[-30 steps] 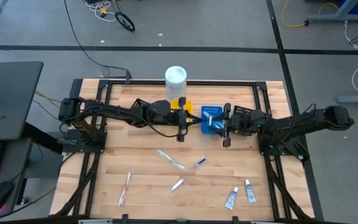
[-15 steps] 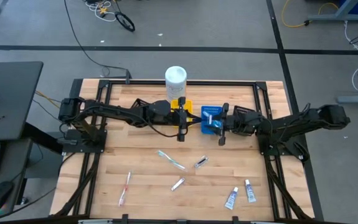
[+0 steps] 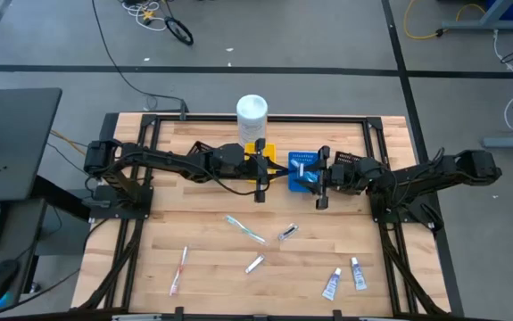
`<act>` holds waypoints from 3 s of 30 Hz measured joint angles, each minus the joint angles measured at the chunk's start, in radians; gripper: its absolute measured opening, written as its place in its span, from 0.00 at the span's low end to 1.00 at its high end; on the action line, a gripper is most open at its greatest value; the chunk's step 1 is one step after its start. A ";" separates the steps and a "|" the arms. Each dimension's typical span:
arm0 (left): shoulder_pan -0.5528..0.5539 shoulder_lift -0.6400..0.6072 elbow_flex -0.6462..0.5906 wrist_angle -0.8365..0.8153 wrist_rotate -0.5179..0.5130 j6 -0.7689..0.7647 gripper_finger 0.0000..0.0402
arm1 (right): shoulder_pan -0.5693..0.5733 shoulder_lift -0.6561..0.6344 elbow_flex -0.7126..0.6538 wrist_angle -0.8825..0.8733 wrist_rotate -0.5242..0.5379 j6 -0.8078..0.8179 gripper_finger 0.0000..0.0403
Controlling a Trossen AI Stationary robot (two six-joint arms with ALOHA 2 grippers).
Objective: Pick & Place Travel size toiletries
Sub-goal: Put the blue razor into the right black bin
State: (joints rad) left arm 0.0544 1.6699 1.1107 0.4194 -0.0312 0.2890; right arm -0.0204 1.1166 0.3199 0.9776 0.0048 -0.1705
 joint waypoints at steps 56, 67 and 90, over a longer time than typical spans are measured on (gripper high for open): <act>-0.008 0.001 0.003 -0.037 -0.005 -0.024 0.11 | 0.000 0.122 0.076 0.035 0.023 -0.038 0.28; -0.008 0.003 -0.004 -0.065 -0.035 -0.019 0.11 | 0.000 0.089 0.078 0.045 0.024 -0.039 0.28; -0.015 0.002 -0.001 -0.008 0.005 -0.024 0.14 | 0.001 0.089 0.077 -0.004 0.018 -0.030 0.12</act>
State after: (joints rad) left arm 0.0391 1.6714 1.1095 0.4115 -0.0266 0.2646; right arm -0.0193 1.2053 0.3969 0.9740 0.0223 -0.2001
